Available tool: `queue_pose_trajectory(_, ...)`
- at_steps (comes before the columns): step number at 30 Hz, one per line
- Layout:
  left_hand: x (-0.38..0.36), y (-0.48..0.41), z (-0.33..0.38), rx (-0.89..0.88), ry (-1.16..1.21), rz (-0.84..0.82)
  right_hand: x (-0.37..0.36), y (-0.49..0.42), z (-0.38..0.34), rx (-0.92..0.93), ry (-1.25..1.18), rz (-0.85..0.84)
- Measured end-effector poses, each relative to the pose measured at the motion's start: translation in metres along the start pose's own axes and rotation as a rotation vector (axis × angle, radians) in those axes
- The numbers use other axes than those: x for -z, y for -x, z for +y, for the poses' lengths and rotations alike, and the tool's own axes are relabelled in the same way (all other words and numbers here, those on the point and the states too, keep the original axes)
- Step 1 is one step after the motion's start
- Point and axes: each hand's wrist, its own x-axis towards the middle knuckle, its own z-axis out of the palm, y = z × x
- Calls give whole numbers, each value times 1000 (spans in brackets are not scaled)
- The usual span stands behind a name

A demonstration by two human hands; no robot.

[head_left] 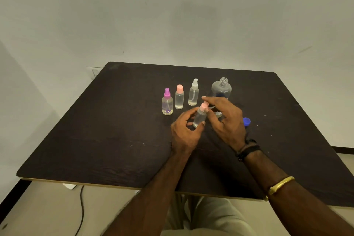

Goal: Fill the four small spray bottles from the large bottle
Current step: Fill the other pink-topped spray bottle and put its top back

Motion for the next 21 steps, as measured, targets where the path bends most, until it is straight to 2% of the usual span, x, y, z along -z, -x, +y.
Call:
queue_pose_trajectory(15,1,-1,-4,-22,-7,16,-2,-6,2,-67,13,-30)
queue_pose_trajectory(21,0,-1,-6,-10,-34,9,-5,-6,0,-133,-135,-90)
